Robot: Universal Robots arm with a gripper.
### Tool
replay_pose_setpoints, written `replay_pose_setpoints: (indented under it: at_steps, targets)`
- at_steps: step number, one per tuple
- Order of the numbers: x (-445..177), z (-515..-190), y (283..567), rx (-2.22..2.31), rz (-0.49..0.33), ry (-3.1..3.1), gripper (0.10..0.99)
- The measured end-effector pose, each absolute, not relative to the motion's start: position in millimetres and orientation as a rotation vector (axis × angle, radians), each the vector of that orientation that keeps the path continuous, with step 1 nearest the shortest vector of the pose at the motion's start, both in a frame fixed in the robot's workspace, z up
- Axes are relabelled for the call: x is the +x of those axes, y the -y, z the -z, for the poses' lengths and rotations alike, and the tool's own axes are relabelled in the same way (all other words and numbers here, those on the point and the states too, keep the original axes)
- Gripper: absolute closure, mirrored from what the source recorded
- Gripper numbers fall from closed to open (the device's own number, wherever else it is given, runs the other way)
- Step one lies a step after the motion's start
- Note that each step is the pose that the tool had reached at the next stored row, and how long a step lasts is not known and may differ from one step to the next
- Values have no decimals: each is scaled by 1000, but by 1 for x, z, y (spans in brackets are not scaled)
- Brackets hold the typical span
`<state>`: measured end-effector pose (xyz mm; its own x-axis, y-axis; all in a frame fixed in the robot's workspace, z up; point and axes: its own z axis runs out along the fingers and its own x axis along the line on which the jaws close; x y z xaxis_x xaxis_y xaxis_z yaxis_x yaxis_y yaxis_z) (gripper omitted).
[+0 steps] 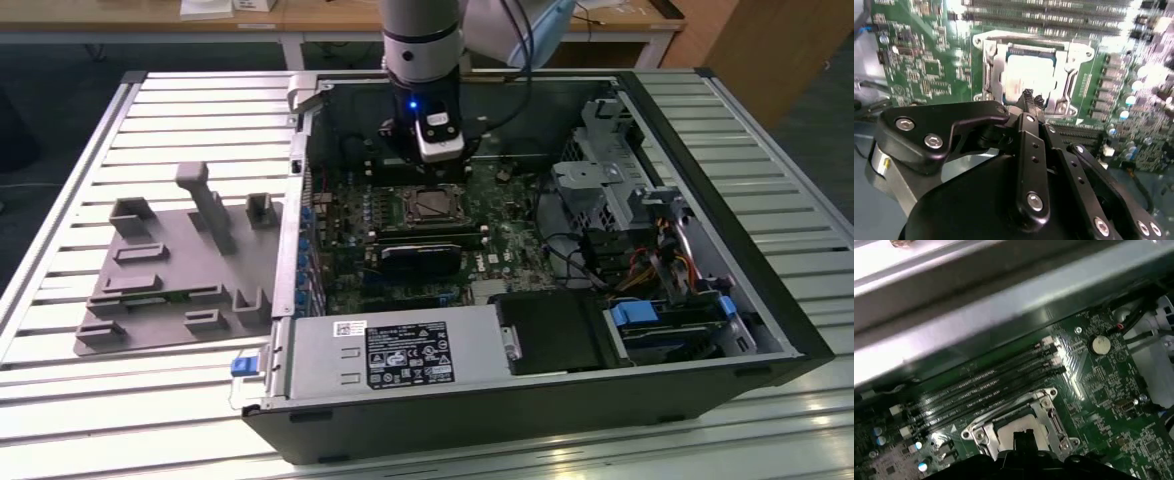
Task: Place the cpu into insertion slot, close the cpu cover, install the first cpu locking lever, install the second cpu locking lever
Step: 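Install the first cpu locking lever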
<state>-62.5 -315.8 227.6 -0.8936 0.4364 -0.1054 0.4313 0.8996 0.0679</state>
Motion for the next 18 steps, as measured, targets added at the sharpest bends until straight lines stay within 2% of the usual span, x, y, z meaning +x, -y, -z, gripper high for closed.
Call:
replay_pose_setpoints:
  at_steps: [6,18]
  targets:
    - [-63,-227,326,675,-60,-2946,984]
    - [-60,-223,327,564,-50,-2973,984]
